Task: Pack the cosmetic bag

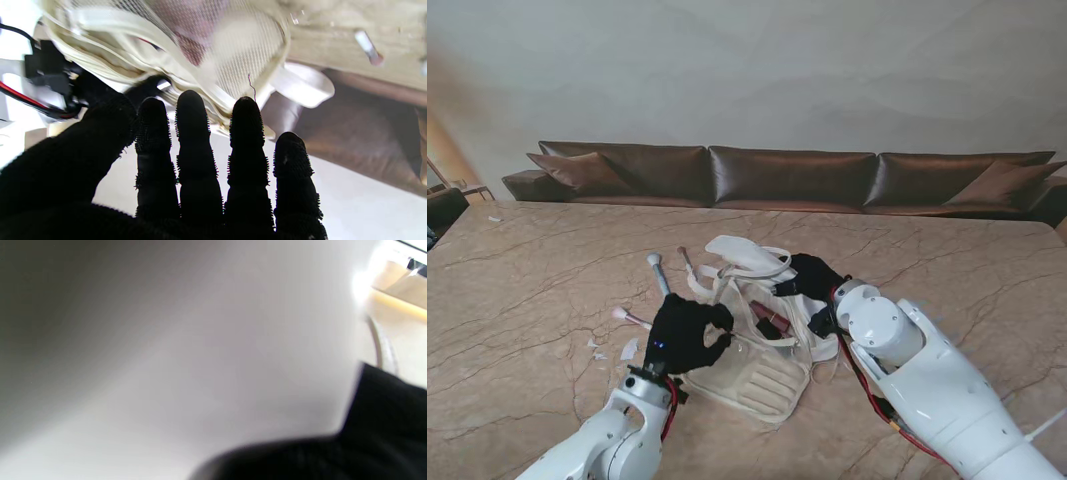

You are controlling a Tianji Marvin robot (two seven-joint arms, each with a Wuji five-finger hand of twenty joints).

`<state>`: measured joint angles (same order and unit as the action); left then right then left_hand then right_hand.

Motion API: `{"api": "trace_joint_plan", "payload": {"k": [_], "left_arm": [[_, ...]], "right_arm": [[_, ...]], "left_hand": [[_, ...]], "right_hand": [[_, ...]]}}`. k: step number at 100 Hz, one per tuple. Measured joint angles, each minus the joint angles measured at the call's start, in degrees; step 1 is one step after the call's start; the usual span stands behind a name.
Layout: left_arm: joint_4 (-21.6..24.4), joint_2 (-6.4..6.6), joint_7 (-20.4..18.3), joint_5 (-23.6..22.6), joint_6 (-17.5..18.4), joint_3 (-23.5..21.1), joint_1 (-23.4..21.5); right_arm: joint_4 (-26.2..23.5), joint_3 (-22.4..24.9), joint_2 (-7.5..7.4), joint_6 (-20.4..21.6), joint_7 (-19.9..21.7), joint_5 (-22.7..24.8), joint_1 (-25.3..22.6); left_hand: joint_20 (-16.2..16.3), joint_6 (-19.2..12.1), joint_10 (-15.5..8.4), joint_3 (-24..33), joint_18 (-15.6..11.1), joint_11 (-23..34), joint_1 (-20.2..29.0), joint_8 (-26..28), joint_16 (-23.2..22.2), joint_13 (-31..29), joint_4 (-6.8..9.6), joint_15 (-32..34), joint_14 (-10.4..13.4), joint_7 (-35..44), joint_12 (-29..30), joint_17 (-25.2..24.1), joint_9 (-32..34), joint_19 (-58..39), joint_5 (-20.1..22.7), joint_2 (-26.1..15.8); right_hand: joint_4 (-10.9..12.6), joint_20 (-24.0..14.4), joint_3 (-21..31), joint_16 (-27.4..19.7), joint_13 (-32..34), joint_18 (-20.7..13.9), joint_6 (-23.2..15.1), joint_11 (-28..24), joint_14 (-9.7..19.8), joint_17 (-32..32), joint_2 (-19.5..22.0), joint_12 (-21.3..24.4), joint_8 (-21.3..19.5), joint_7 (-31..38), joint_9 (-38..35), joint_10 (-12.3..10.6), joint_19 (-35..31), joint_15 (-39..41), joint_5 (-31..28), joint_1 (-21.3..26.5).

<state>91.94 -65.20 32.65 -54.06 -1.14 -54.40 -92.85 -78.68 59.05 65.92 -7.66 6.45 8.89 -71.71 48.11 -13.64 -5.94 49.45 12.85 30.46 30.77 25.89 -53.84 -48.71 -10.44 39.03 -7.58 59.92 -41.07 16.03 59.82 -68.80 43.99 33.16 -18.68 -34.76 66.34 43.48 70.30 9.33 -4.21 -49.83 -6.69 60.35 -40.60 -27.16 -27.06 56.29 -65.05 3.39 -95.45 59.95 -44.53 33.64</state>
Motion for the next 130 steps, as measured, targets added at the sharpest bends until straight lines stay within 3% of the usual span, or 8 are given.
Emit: {"api": "trace_joint_plan", "payload": {"k": [8,21,40,60,64,69,95,130], "left_arm": [[-0.53,-0.02,0.99,0.73,0.57,1.41,-0.54],[-5.19,-1.01,8.35,3.55,0.84,6.34,0.65],[-8.78,-3.15,8.79,6.42,-0.44,10.91,1.76],[-10.75,-5.64,9.32,10.2,-8.76,13.73,2.76],[-11.28,-6.16,9.32,11.24,-8.82,13.82,2.94],[-11.85,-6.68,9.36,11.91,-9.02,13.98,3.16],[-14.22,-8.29,14.05,11.51,-9.7,15.89,4.74],[-17.61,-11.65,19.57,13.47,-13.26,18.43,6.35]], "right_arm": [[-0.06,-0.27,0.48,-1.36,-1.89,-0.22,-0.01],[-0.19,-0.62,1.05,-2.48,-2.5,-0.85,0.0],[-0.43,-0.93,1.46,-3.34,-2.86,-1.36,0.06],[-1.19,-0.8,1.5,-3.67,-2.95,-1.37,-0.06],[-1.32,-0.72,1.5,-3.68,-2.95,-1.36,-0.12],[-1.47,-0.63,1.5,-3.68,-2.94,-1.34,-0.2],[-1.72,-0.58,1.53,-3.92,-3.21,-1.48,-0.37],[-0.99,-1.37,2.02,-4.49,-4.44,-2.49,-0.16]], "left_hand": [[0.01,0.0,0.02,-0.1,0.36,0.18,0.02,-2.62,-0.02,-1.07,0.0,0.33,-0.32,0.0,0.07,0.74,1.92,-0.22,2.64,0.01],[0.01,0.02,0.11,-0.09,0.51,-0.69,0.01,-7.43,0.03,-1.22,0.0,0.09,-0.38,-0.99,2.42,0.8,1.86,-0.5,2.64,1.0],[-0.53,2.69,2.04,-0.09,1.27,-2.1,0.62,-10.25,0.85,-0.52,-0.49,-1.92,-1.0,-7.25,9.25,-0.36,0.19,-0.01,3.93,3.2],[-0.69,9.07,4.93,2.33,1.82,-2.9,-3.45,-9.0,2.37,3.38,-0.51,-4.34,-2.33,-16.78,13.53,-3.5,-3.81,1.73,3.93,3.39],[-0.69,10.11,5.33,3.03,1.89,-2.83,-5.25,-7.95,2.68,4.87,1.2,-4.58,-2.49,-18.85,13.78,-4.33,-5.58,2.21,3.87,3.36],[-0.69,10.88,5.65,3.46,1.93,-3.85,-5.46,-7.38,2.79,6.12,1.2,-5.15,-2.64,-20.01,14.3,-5.11,-7.12,2.41,3.63,3.36],[-1.84,12.28,5.59,3.49,1.93,-4.31,-6.08,-7.19,4.13,11.67,1.2,-6.89,-2.79,-28.51,14.75,-8.73,-14.78,5.35,-6.5,3.35],[-2.1,13.46,5.77,3.49,1.92,-1.08,-6.08,-4.12,5.03,14.08,1.2,-6.56,-2.94,-25.74,14.66,-11.06,-17.03,7.09,-8.83,3.35]], "right_hand": [[0.0,0.0,0.0,0.0,0.0,0.0,-0.01,0.0,0.0,0.24,0.0,0.0,0.0,0.0,0.0,0.0,0.0,0.0,0.0,0.0],[0.0,0.0,0.0,0.0,0.0,0.0,-0.01,0.0,0.0,0.49,0.0,0.0,0.0,0.0,0.0,0.01,0.0,0.02,0.0,0.0],[0.0,0.02,0.0,0.0,0.0,0.0,-0.01,0.0,0.0,0.8,0.0,0.0,-0.01,0.0,0.0,0.03,0.0,0.05,-0.01,0.0],[0.0,0.03,0.0,0.0,0.0,0.01,-0.01,-0.01,0.0,0.8,0.0,0.0,-0.01,0.0,0.0,0.04,0.0,0.06,-0.01,0.0],[0.0,0.03,0.0,0.0,0.0,0.01,-0.01,-0.01,0.0,0.8,0.0,0.0,-0.01,0.0,0.0,0.04,0.0,0.06,-0.01,0.0],[0.0,0.03,0.0,0.0,0.0,0.01,-0.01,-0.01,0.0,0.8,0.0,0.0,-0.01,0.0,0.0,0.04,0.0,0.06,-0.01,0.0],[0.0,0.04,0.0,0.0,0.0,0.01,-0.01,-0.01,0.0,0.81,0.0,0.0,0.0,0.0,0.0,0.12,0.0,0.08,-0.01,0.0],[0.0,0.04,0.0,0.0,0.0,0.02,-0.01,-0.03,0.0,1.11,0.0,0.0,-0.01,0.0,0.0,0.22,0.0,0.22,-0.02,0.0]]}}
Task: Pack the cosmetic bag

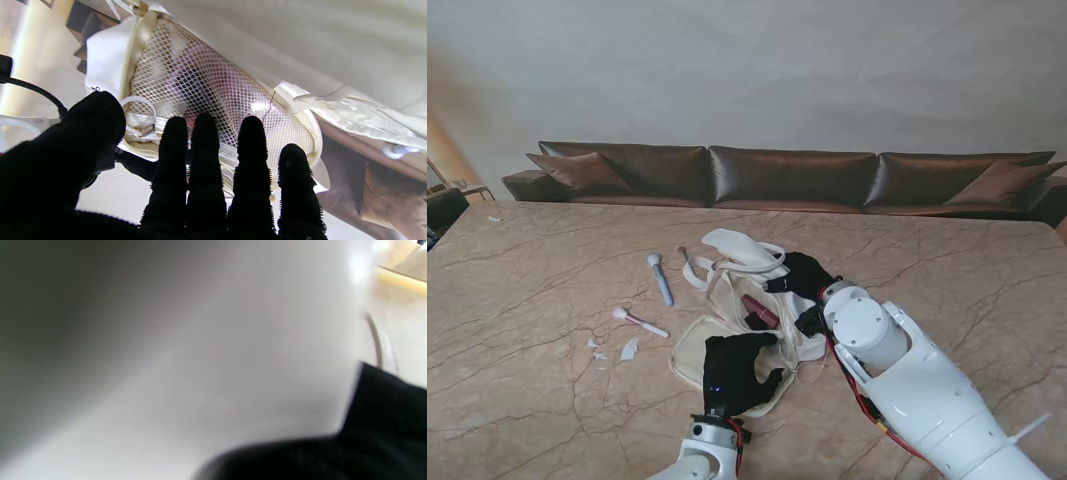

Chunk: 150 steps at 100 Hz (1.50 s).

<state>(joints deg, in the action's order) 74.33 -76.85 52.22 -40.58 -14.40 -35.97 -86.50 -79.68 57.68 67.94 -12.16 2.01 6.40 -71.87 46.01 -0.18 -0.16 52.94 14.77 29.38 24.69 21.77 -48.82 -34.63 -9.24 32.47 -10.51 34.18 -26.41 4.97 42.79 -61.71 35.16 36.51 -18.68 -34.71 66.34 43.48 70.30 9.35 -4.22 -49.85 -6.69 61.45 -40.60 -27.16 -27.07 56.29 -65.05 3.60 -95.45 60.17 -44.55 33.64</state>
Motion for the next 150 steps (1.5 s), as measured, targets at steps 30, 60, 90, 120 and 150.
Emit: {"api": "trace_joint_plan", "payload": {"k": [30,60,90,120,150], "left_arm": [[-2.41,-2.39,2.53,0.81,-2.21,1.16,1.41],[-3.34,-3.24,2.56,1.02,-3.37,2.14,2.1],[-3.04,-2.85,1.79,1.16,-1.57,1.27,1.95],[-2.61,-2.77,1.98,1.85,-1.74,0.4,2.0],[-1.74,-2.78,2.74,1.96,-0.28,-0.21,1.84]], "right_arm": [[0.33,-0.29,0.2,0.12,-0.02,-0.62,0.01],[0.29,-0.25,0.23,0.19,0.03,-0.89,-0.17],[0.15,0.29,0.16,0.23,0.49,-0.78,-0.61],[0.19,0.28,0.1,0.45,1.07,-0.85,-0.86],[-0.13,0.59,-0.25,0.54,1.75,-0.58,-0.97]], "left_hand": [[-0.04,0.86,0.33,-0.02,0.0,2.15,-2.83,3.95,0.32,2.14,0.0,0.97,-0.43,6.94,-1.45,-0.92,-2.41,-0.47,-2.68,1.42],[-0.07,2.34,0.37,1.66,0.0,2.07,-0.3,4.56,0.33,2.39,0.01,1.52,-0.43,7.98,-1.41,-0.99,-2.95,-0.66,-2.68,0.7],[-0.54,-2.36,-0.96,-3.84,-0.24,1.91,15.24,0.9,0.57,0.71,-1.57,2.94,-0.38,13.22,-2.09,-0.66,-0.49,-1.23,-2.82,-5.78],[-0.32,-5.78,-2.33,-11.38,-0.59,-3.02,21.21,0.11,-0.2,-7.36,-2.01,9.09,-0.23,19.22,-10.85,4.43,11.39,-5.7,0.29,-10.5],[0.08,-6.37,-1.64,-14.37,-0.78,1.92,21.04,0.44,-1.48,-8.25,-2.03,10.57,-0.21,24.22,-9.75,4.74,11.78,-7.03,1.82,-14.56]], "right_hand": [[0.0,0.02,0.0,0.0,0.0,0.0,0.0,-0.01,0.0,0.15,0.0,0.0,0.0,0.0,-0.01,0.02,0.0,0.03,0.0,0.0],[0.0,0.06,0.0,0.0,0.0,0.0,0.0,-0.01,0.0,0.24,0.0,0.0,0.0,0.0,-0.03,0.03,0.0,0.07,-0.03,0.0],[0.0,0.1,0.0,0.0,0.0,0.0,0.0,-0.02,0.0,0.26,0.0,0.0,0.0,0.0,-0.04,0.04,0.0,0.07,-0.02,0.0],[0.0,0.12,0.0,0.0,0.0,0.0,0.0,-0.02,-0.01,0.27,0.0,0.09,0.0,0.0,-0.05,0.04,0.0,0.07,-0.03,0.0],[0.0,0.16,0.0,0.0,0.0,0.0,0.0,-0.02,-0.01,0.33,0.0,0.15,0.0,0.0,-0.07,0.04,0.0,0.07,-0.03,0.0]]}}
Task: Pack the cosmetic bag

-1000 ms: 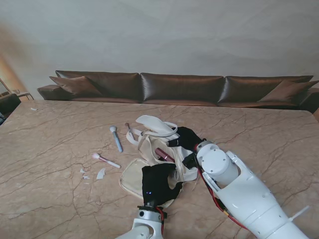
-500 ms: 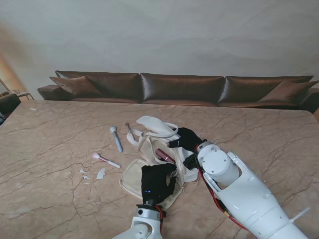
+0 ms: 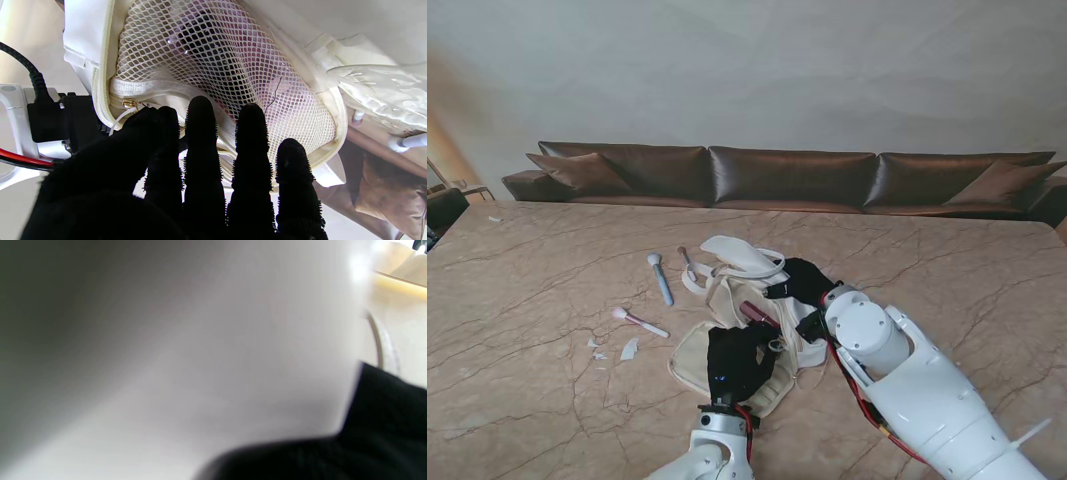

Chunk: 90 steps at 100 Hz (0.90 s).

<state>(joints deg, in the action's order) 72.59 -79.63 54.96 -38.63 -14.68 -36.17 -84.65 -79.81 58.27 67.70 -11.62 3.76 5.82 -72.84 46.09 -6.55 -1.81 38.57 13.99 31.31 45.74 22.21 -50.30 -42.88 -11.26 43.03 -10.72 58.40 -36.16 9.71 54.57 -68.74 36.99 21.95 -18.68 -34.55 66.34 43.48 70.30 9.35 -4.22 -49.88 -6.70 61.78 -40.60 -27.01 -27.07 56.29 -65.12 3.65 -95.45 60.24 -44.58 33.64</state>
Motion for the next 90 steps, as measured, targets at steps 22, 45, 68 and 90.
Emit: {"api": "trace_joint_plan", "payload": {"k": [22,45,68,90], "left_arm": [[0.0,0.08,0.96,0.16,2.29,-0.17,-0.05],[-0.1,0.69,1.26,-0.19,7.12,-0.17,-0.14],[-2.48,0.78,3.57,-1.39,9.45,0.98,0.39],[-5.33,0.06,6.09,-0.62,12.83,1.73,1.06]], "right_arm": [[0.17,-0.26,-0.03,0.04,0.15,-0.08,0.09],[0.28,-0.29,-0.04,0.06,0.19,-0.11,0.1],[0.28,-0.26,-0.04,-0.05,0.11,-0.14,0.02],[0.28,-0.31,-0.04,-0.03,0.07,-0.23,-0.02]], "left_hand": [[0.08,0.0,0.0,-1.5,-0.33,1.5,0.0,0.63,-0.07,-1.22,0.0,0.81,0.42,0.74,0.29,1.27,0.03,-0.77,-0.03,-1.14],[0.18,-0.02,-1.93,9.09,-0.56,0.29,-8.87,-0.17,-0.07,-1.26,0.03,0.45,1.79,-2.84,-0.23,1.89,0.66,-0.8,-0.04,6.68],[0.09,-3.98,-3.52,11.67,-0.6,-2.04,-9.52,-0.26,-0.07,-1.27,0.03,-1.8,2.51,-2.9,-2.23,1.86,0.82,0.37,0.82,11.32],[0.06,-4.04,-3.62,11.67,-1.71,0.28,-9.53,-0.03,-2.65,2.64,0.03,-3.18,3.0,-2.15,-0.05,-0.33,-8.52,1.53,-0.04,10.95]], "right_hand": [[0.0,0.01,0.0,0.02,0.0,0.0,0.0,0.0,0.0,0.19,0.0,0.01,0.0,0.0,0.0,0.0,0.0,0.0,0.0,0.0],[0.0,0.01,0.0,0.08,0.0,0.0,0.0,-0.01,0.0,0.21,0.0,0.02,0.0,0.0,-0.01,0.01,0.0,0.01,0.0,0.0],[0.0,0.02,0.0,0.09,0.0,0.0,0.0,-0.04,0.0,0.21,0.0,0.02,0.0,0.0,-0.01,0.01,0.0,0.01,0.0,0.0],[0.0,0.02,0.0,0.08,0.0,0.0,0.0,-0.05,0.0,0.21,0.0,0.02,0.0,0.0,-0.01,0.01,0.0,0.06,0.0,0.0]]}}
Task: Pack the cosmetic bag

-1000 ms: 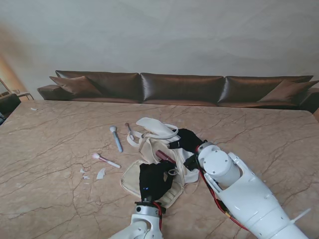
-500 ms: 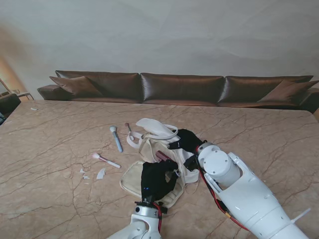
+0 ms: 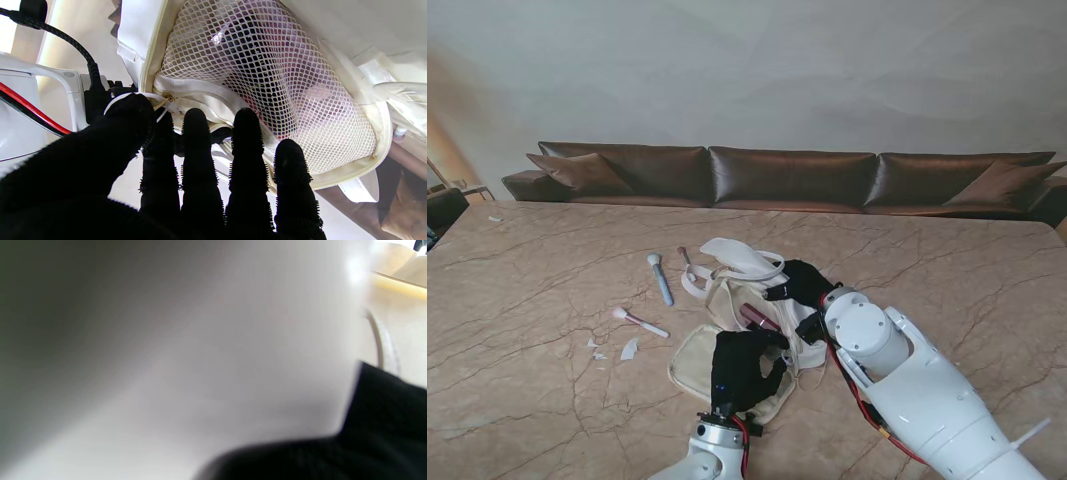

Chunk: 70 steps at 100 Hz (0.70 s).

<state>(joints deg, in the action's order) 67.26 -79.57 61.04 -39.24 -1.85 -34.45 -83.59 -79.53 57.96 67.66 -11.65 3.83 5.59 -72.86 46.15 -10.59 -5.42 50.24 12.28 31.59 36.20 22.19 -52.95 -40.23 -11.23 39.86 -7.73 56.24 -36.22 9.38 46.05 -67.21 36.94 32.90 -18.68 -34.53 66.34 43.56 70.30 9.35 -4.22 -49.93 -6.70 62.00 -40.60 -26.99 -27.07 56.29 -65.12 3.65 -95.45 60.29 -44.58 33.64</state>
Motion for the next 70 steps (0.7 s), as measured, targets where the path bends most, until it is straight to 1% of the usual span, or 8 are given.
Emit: {"api": "trace_joint_plan", "payload": {"k": [15,29,35,50,55,62,66,70], "left_arm": [[-0.41,-0.61,0.61,0.41,-0.3,0.3,0.21],[-0.81,-1.37,1.38,1.43,-0.33,0.33,0.39],[-0.7,-1.64,1.39,1.98,-0.51,0.28,0.38],[0.22,-1.87,0.96,2.18,-2.8,0.16,0.38],[0.38,-1.99,0.85,2.22,-3.56,0.02,0.38],[0.35,-2.34,1.03,2.87,-3.97,-0.32,0.38],[0.25,-2.6,1.3,3.46,-3.94,-0.47,0.39],[0.13,-2.78,1.48,3.86,-3.7,-0.52,0.43]], "right_arm": [[0.1,-0.12,0.0,0.17,0.04,-0.05,0.05],[0.31,-0.34,-0.01,0.39,0.04,-0.06,0.21],[0.46,-0.46,-0.01,0.4,0.06,-0.1,0.33],[0.58,-0.54,0.0,0.4,0.14,-0.16,0.45],[0.58,-0.54,0.0,0.4,0.15,-0.12,0.45],[0.58,-0.52,0.0,0.4,0.19,0.01,0.45],[0.57,-0.46,0.0,0.39,0.26,0.07,0.44],[0.55,-0.39,-0.01,0.38,0.32,0.15,0.43]], "left_hand": [[0.1,-0.02,0.01,0.0,-0.12,0.39,0.0,0.8,-0.93,0.0,0.0,1.09,0.02,1.9,0.82,-0.06,-2.0,0.01,-0.26,0.0],[0.69,-0.01,0.15,-1.66,-0.21,1.97,-0.57,2.23,-1.05,0.02,-0.02,2.47,0.03,5.25,4.4,-0.15,-4.58,0.01,-0.26,-3.37],[0.71,0.38,0.35,-2.18,-0.23,1.97,-0.62,2.29,-1.13,0.53,-0.02,2.58,0.03,6.96,4.88,-0.57,-4.96,0.01,-0.26,-3.48],[1.31,0.94,1.1,-2.87,-0.23,2.3,-3.31,2.84,-1.54,0.55,-0.02,3.67,0.03,10.03,5.01,-0.45,-4.94,-0.16,-0.25,-5.16],[1.34,0.95,2.3,-2.87,-0.17,3.18,-3.38,2.82,-1.53,-1.26,-0.02,3.79,-0.01,10.21,5.6,1.21,-3.56,-1.22,0.37,-5.16],[1.34,0.96,2.91,-2.94,-0.02,3.14,-3.18,2.57,-0.79,-4.64,0.0,4.2,-0.04,10.38,6.2,3.64,0.0,-2.28,0.68,-5.16],[1.28,0.96,2.82,-2.79,-0.02,2.68,-1.43,2.29,-0.17,-5.57,0.01,4.75,-0.05,7.99,3.21,3.98,3.47,-2.57,0.6,-5.16],[1.02,0.98,1.56,-2.13,-0.02,0.96,0.67,2.05,-0.12,-6.12,0.02,5.12,-0.05,4.19,-1.31,4.33,6.9,-2.92,-0.86,-5.15]], "right_hand": [[0.0,0.0,0.0,0.0,0.0,0.0,-0.01,-0.52,0.0,0.06,-0.01,0.0,0.0,0.0,0.0,0.0,-0.02,0.41,-0.02,0.0],[0.0,0.0,0.0,0.04,0.0,0.0,-0.01,-0.55,0.0,0.14,-0.01,0.0,0.0,0.0,0.0,0.01,-0.08,0.44,-0.03,0.0],[0.0,0.0,0.0,0.06,0.0,0.0,-0.02,-0.56,0.0,0.15,-0.01,0.0,0.0,0.0,0.0,0.01,-0.1,0.44,-0.03,0.0],[0.0,0.0,0.0,0.12,0.0,0.0,-0.02,-0.57,0.0,0.15,-0.01,0.0,0.0,0.0,0.0,0.01,-0.24,0.45,-0.04,0.0],[0.0,0.0,0.0,0.12,0.0,0.01,-0.02,-0.58,0.0,0.16,-0.01,0.0,0.0,0.0,0.0,0.01,-0.28,0.45,-0.04,0.0],[0.0,0.0,0.0,0.12,0.0,0.01,-0.02,-0.58,0.0,0.16,-0.01,0.0,0.0,0.0,0.0,0.01,-0.33,0.45,-0.04,0.0],[0.0,0.0,0.0,0.12,-0.01,0.01,-0.04,-0.58,0.0,0.16,-0.01,0.0,0.0,0.0,0.0,0.01,-0.33,0.45,-0.04,0.0],[0.0,0.0,0.0,0.12,-0.03,0.01,-0.15,-0.59,0.0,0.16,-0.01,0.0,0.0,0.0,0.0,0.01,-0.34,0.45,-0.04,0.0]]}}
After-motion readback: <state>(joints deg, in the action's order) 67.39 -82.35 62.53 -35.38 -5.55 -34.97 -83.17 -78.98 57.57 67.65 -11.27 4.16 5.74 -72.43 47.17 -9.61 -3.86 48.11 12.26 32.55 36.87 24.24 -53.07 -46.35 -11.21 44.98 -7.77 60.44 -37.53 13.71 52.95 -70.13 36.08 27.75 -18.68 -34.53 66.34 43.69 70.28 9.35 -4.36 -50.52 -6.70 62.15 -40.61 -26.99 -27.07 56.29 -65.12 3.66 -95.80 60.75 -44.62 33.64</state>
